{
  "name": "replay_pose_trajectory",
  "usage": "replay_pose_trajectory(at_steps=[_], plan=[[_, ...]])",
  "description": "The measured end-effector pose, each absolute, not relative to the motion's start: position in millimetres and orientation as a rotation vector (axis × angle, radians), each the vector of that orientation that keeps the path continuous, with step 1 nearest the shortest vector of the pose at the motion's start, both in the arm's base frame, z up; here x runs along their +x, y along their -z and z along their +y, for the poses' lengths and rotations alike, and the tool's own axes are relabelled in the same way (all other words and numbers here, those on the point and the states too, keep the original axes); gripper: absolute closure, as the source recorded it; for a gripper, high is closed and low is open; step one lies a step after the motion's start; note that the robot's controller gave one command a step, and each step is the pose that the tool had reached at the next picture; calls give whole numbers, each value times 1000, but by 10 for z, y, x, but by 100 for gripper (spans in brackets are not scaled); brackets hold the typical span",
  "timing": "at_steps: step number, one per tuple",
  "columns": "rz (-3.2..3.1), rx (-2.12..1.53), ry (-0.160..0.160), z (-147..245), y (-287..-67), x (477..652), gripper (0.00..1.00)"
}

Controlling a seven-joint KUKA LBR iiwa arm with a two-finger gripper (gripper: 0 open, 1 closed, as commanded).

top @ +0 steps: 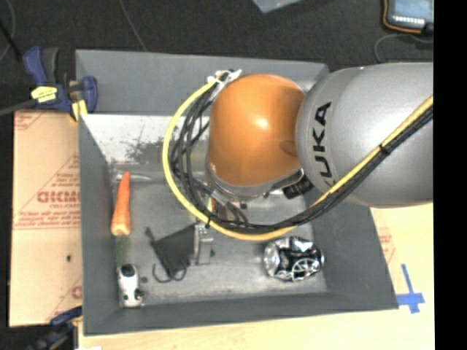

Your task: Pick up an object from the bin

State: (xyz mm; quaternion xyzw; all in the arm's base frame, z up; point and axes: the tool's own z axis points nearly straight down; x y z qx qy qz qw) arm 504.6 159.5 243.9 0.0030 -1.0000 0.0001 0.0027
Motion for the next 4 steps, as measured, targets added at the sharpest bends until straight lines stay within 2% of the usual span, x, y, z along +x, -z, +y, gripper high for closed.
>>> replay_pose_trajectory(at_steps=[1,2,3,4], plan=[[-3144,2,2,1586,-2481,5062,0],[-3152,16,7,1532,-2154,5087,0],[-3147,-79,4,1538,-1602,5033,0],[-3143,-101,3,1468,-1237,5154,0]])
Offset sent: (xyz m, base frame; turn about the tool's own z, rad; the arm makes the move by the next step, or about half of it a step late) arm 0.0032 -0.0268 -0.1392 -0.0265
